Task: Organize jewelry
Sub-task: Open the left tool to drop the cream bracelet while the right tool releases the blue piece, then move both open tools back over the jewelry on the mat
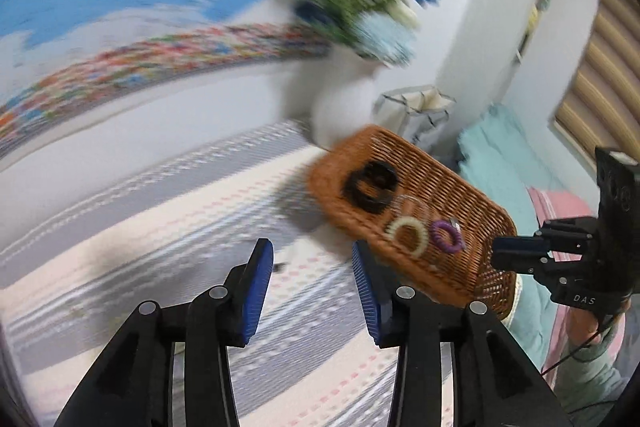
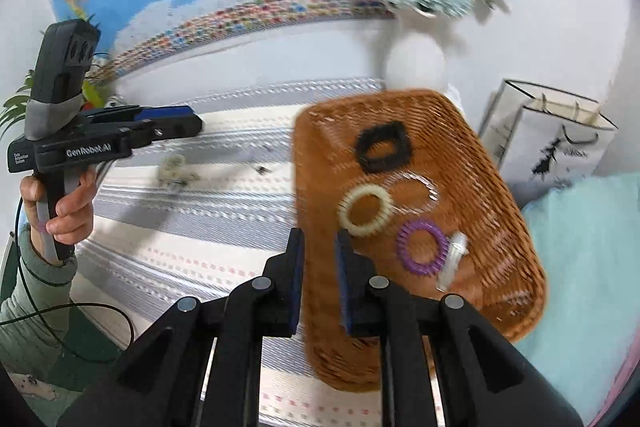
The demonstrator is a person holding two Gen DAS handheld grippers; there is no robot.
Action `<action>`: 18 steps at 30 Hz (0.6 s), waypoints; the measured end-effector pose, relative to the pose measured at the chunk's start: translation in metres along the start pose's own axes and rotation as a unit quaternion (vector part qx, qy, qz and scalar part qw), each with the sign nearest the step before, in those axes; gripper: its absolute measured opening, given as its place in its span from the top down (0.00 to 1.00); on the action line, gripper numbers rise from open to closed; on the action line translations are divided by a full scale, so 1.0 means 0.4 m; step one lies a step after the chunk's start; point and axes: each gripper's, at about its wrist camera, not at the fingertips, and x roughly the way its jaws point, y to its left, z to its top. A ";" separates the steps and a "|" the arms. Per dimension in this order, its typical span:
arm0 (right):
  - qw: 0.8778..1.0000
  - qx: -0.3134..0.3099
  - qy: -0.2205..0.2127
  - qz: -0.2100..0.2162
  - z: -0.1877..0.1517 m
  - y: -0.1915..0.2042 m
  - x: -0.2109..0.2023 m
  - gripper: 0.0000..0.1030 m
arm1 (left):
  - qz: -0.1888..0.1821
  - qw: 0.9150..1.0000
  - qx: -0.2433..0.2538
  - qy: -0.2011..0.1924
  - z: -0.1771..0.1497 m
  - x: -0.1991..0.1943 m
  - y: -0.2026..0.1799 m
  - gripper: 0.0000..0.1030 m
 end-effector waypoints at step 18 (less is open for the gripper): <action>0.997 -0.072 0.006 0.039 0.088 0.277 0.093 0.67 | 0.051 0.993 -0.097 -0.042 -0.137 -0.160 0.325 0.50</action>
